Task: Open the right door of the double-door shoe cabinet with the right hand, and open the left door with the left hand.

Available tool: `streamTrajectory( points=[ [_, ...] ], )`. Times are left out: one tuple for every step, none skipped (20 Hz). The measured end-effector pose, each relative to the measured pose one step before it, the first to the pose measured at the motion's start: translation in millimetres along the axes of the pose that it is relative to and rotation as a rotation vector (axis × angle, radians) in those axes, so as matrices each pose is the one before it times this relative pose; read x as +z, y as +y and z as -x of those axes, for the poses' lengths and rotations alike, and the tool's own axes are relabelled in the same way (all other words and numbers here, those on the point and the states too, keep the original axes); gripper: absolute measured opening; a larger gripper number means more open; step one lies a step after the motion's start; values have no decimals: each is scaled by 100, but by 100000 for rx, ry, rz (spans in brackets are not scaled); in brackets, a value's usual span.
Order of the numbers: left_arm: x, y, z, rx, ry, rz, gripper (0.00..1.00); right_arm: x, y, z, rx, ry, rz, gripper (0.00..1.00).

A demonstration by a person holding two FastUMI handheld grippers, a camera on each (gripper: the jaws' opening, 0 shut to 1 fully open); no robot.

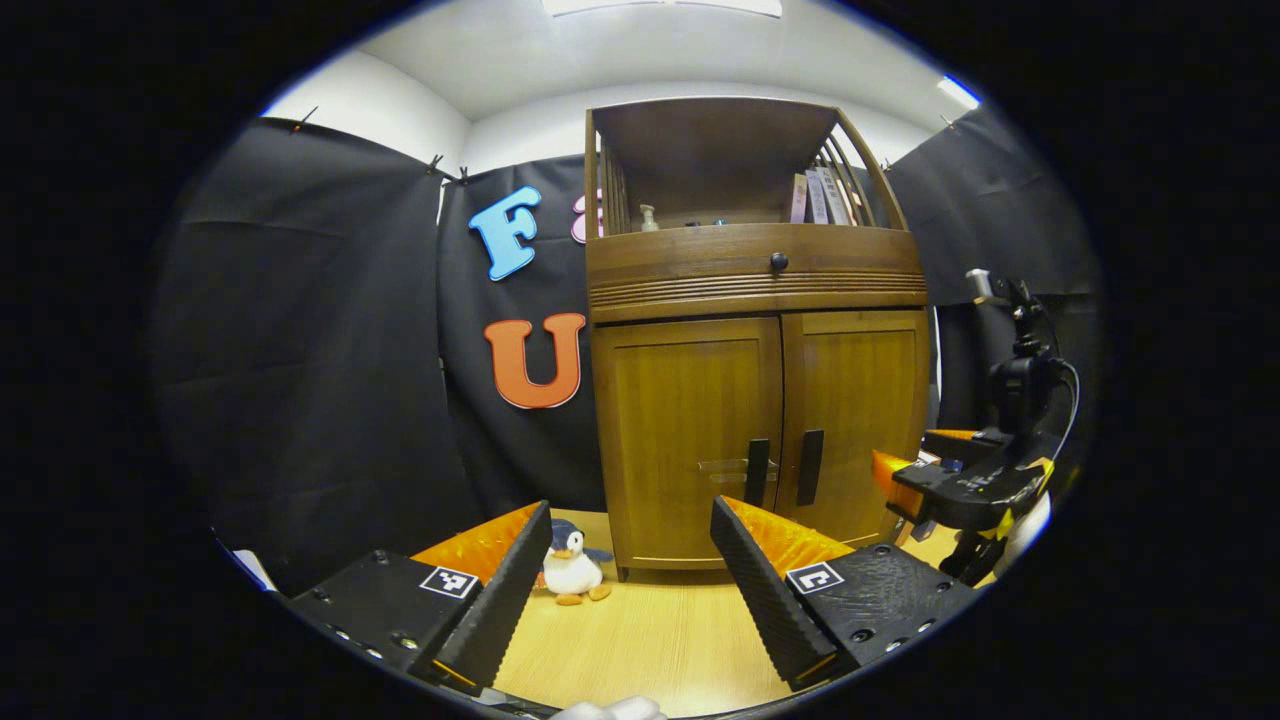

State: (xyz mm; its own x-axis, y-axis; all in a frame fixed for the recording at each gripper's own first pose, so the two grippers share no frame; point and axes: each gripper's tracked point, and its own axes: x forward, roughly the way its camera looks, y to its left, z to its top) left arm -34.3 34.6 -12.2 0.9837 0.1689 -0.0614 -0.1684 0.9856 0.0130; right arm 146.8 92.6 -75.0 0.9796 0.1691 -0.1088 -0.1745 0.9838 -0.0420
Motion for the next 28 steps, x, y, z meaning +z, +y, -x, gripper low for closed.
streamTrajectory(
  points=[
    [201,-12,145,833,10,89,96,-295,377,-1070,1373,844,-144,99],
    [100,-87,-5,747,362,-147,96,-392,309,-1283,1070,1350,-9,99],
    [107,-54,176,967,288,-296,96,-290,223,-1202,712,875,-228,100],
    [-17,-144,119,951,339,-187,96,-279,205,-1302,366,877,-470,99],
    [175,-139,373,944,49,-35,96,-301,160,-1305,248,1251,-264,99],
    [128,-288,206,919,200,-131,96,-391,40,-1197,280,1670,-517,100],
    [-69,-239,33,676,361,-70,96,-273,97,-1229,230,1475,-614,99],
    [-20,-238,61,685,611,13,96,-308,94,-1204,266,1502,-368,99],
    [-217,-174,-26,735,518,95,96,-217,81,-1076,199,1553,-202,99],
    [-80,-189,78,588,464,-8,96,-155,381,-924,562,941,-194,98],
    [-86,-155,151,667,584,-73,96,-371,354,-873,673,1943,494,96],
    [-119,-230,81,413,620,-114,96,-320,129,-828,741,1427,268,92],
    [-365,-141,164,732,868,176,96,-19,203,-664,228,903,-553,90],
    [-174,-129,48,530,537,492,96,-97,254,-554,817,1112,-611,86],
    [-154,-45,-39,339,823,572,96,106,145,-350,652,371,-692,82],
    [-243,-72,48,358,910,288,96,148,102,-315,342,78,-273,75],
    [-155,59,73,499,626,17,96,160,-50,-182,176,7,106,72],
    [-60,87,36,357,304,-63,96,42,-3,-88,-1044,-155,-730,65],
    [-40,316,55,690,-66,-145,100,149,95,-65,-629,-1016,-712,63],
    [25,175,12,585,-145,-169,96,54,416,-57,1289,92,-335,54],
    [-104,208,79,350,153,-186,96,-114,-26,-69,-1235,-565,302,47],
    [-77,256,-4,310,6,-15,96,-24,-60,102,-817,-67,14,38],
    [-9,279,120,323,31,134,96,109,-8,-52,-197,-371,-409,37],
    [-30,246,54,346,-11,413,96,-46,43,-81,228,-57,-474,35],
    [-96,315,159,73,-215,570,96,13,-17,30,668,533,-343,35],
    [25,165,34,91,-254,558,96,-85,-40,-43,955,355,-22,33],
    [103,111,-17,155,-404,342,96,14,-25,-44,939,59,-1224,32],
    [-41,188,165,-52,-439,262,96,-89,20,91,526,-84,-943,30]
  ],
)
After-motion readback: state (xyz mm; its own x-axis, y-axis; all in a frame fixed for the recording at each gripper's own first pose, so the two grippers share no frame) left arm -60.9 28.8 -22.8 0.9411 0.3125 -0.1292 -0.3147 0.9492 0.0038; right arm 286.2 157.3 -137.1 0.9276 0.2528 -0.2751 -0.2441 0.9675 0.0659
